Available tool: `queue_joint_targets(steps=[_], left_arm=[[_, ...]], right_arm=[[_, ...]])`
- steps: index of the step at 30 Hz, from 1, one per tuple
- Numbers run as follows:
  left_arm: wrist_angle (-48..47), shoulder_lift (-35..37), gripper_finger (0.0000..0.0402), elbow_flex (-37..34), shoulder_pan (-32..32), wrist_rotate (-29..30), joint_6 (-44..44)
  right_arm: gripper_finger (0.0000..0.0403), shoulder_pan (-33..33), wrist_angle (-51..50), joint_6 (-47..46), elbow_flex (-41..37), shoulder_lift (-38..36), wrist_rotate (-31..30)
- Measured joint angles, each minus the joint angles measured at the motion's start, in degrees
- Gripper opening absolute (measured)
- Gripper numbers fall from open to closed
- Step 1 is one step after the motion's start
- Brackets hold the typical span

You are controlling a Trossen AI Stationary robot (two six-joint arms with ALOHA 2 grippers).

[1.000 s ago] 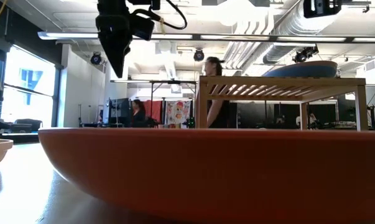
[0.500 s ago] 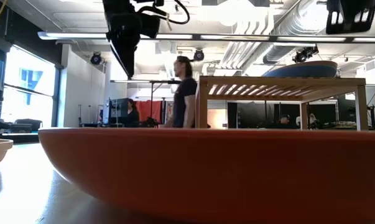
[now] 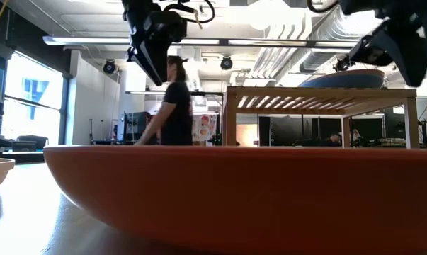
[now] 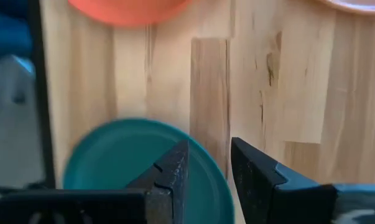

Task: Place and stack plates onto a shelf
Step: Stack the green plate on top of the pink plate on the shelf

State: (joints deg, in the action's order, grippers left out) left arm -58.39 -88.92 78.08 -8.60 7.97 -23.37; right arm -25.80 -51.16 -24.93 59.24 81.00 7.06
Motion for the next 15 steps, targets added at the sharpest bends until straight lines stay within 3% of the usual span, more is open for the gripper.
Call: queue_joint_targets(steps=[15], left_arm=[[0.0, 0.0, 0.0115, 0.0, 0.0, 0.0, -2.1]], right_arm=[[0.0099, -6.7, -1.6, 4.5, 0.0, 9.8, -3.0]])
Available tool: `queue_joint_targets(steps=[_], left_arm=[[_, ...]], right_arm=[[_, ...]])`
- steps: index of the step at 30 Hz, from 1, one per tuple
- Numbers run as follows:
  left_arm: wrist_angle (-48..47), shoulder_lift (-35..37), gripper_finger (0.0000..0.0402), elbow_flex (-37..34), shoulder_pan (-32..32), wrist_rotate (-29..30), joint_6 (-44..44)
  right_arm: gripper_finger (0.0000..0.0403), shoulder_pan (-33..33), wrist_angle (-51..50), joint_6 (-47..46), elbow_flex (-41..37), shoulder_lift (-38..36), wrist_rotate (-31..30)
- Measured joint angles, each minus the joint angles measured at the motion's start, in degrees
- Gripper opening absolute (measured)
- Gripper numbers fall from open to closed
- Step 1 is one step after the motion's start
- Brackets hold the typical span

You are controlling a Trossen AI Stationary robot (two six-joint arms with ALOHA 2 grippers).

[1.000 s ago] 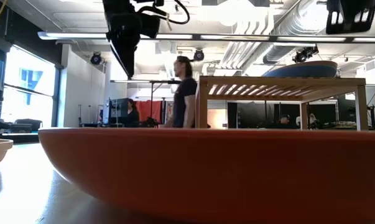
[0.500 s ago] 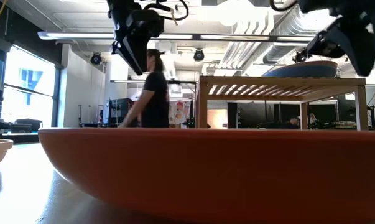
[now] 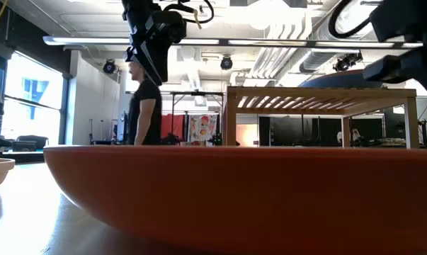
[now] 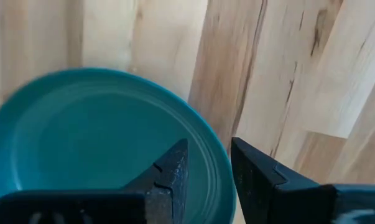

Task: Place and stack plates onto a shelf
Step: Stack the green plate on top of the pink plate on the shelf

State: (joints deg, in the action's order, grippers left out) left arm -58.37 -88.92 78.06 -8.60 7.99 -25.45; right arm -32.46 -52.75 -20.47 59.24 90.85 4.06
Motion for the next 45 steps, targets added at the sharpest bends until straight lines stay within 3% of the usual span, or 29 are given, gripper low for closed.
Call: queue_joint_targets(steps=[10, 32, 36, 40, 45], left_arm=[[0.0, 0.0, 0.0115, 0.0, 0.0, 0.0, 0.0], [0.0, 0.0, 0.0115, 0.0, 0.0, 0.1, 0.1], [0.0, 0.0, 0.0115, 0.0, 0.0, 0.1, 0.1], [0.0, 0.0, 0.0115, 0.0, 0.0, 0.1, 0.1], [0.0, 0.0, 0.0115, 0.0, 0.0, 0.1, 0.1]], right_arm=[[0.0099, -0.4, -0.3, 0.0, -0.1, 3.9, -2.5], [0.0096, -0.5, 0.0, 0.8, -0.1, 7.7, -1.8], [0.0069, -0.5, -0.1, 1.5, -0.1, 7.7, -1.6], [0.0014, -0.4, -0.4, 2.0, -0.1, 7.7, -0.8], [0.0004, -0.2, -1.1, 4.4, -0.1, 7.7, 0.1]])
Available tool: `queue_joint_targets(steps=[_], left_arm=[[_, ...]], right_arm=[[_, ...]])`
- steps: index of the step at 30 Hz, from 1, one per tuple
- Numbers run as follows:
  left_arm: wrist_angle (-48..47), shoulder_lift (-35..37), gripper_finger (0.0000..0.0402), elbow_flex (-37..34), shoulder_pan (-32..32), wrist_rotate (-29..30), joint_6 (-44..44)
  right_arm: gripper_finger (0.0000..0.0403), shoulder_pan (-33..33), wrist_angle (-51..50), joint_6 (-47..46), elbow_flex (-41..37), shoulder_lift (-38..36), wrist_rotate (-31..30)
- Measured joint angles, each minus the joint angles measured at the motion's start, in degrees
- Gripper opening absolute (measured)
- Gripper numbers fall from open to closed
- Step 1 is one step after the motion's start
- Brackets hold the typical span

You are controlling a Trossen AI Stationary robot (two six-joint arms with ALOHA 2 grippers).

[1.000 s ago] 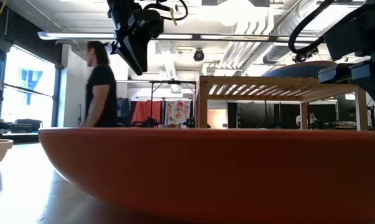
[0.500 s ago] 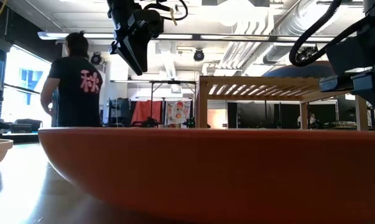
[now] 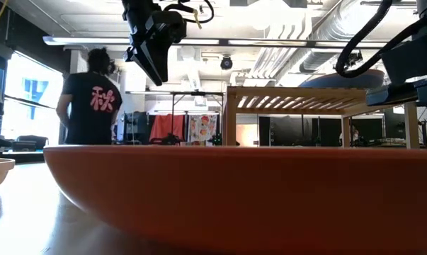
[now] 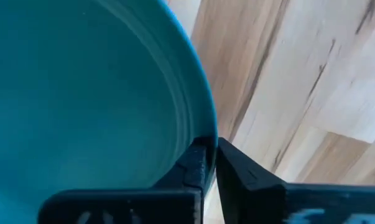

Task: Place and stack plates onto a shelf
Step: Stack the green plate on top of the pink plate on the shelf

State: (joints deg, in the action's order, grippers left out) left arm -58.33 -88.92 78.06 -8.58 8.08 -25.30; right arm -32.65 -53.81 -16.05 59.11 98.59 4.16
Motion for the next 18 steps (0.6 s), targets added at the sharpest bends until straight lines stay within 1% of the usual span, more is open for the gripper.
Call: queue_joint_targets(steps=[3, 9, 12, 15, 18], left_arm=[[0.0, 0.0, 0.0115, 0.0, 0.0, 0.0, 0.0], [0.0, 0.0, 0.0115, 0.0, 0.0, 0.0, 0.0], [0.0, 0.0, 0.0115, 0.0, 0.0, 0.0, 0.2], [0.0, 0.0, 0.0115, 0.0, 0.0, 0.0, 2.3], [0.0, 0.0, 0.0115, 0.0, 0.0, 0.0, 3.5]], right_arm=[[0.0002, 0.6, -2.0, -0.2, 0.0, 0.0, 1.9], [0.0, 1.2, -5.2, -2.5, 0.0, -2.2, 2.9], [0.0, 1.6, -6.3, -5.9, 0.0, -4.7, 3.0], [0.0, 1.9, -7.5, -10.3, 0.0, -7.8, 2.7], [0.0, 1.9, -8.0, -14.8, 0.0, -11.3, 0.5]])
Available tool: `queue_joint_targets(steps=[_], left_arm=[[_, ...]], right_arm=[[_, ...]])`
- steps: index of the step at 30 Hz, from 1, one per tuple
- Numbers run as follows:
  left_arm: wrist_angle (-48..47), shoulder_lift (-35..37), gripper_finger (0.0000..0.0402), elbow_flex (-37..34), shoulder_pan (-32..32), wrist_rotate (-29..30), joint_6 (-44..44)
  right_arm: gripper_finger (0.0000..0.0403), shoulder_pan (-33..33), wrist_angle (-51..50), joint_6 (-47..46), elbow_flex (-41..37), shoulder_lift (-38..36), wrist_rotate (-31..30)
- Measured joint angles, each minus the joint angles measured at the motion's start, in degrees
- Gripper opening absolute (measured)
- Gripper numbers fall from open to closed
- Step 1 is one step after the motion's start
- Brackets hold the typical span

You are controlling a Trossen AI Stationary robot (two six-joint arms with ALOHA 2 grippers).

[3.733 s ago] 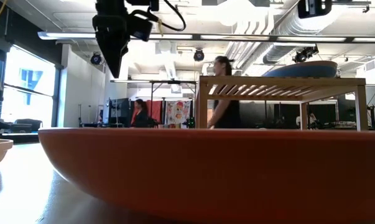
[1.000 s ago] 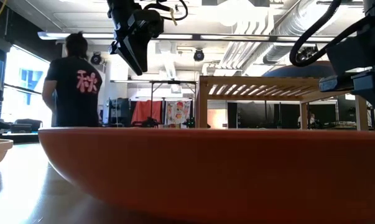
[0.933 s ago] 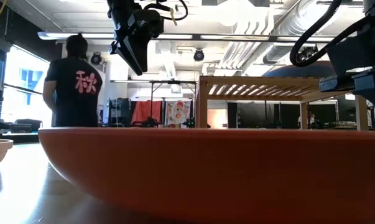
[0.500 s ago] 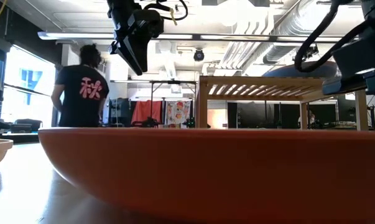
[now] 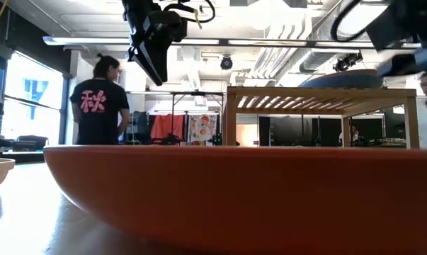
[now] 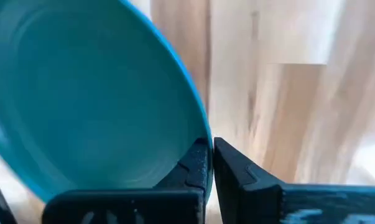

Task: Place and stack plates onto a shelf
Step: Stack the green plate on top of the pink plate on the shelf

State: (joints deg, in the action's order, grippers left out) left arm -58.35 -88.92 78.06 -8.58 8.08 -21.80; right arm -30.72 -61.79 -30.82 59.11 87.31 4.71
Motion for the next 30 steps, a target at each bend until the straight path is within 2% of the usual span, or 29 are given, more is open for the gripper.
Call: queue_joint_targets(steps=[9, 16, 24, 30], left_arm=[[1.6, 0.0, 0.0115, 0.0, 0.0, 0.0, 2.7], [3.0, 0.0, 0.0115, 0.0, 0.0, 0.0, 3.9], [3.0, 0.0, 0.0115, 0.0, 0.0, 0.0, 4.5], [2.9, 0.0, 0.0115, 0.0, 0.0, 0.0, 4.6]], right_arm=[[0.0, 0.0, -3.9, -12.8, 0.0, -9.6, -4.2], [0.0, 0.0, -5.7, -18.4, 0.0, -15.5, -6.5], [0.0, 0.0, -7.2, -20.1, 0.0, -19.0, -6.3], [0.0, 0.9, -7.4, -27.4, 0.0, -23.9, -6.2]])
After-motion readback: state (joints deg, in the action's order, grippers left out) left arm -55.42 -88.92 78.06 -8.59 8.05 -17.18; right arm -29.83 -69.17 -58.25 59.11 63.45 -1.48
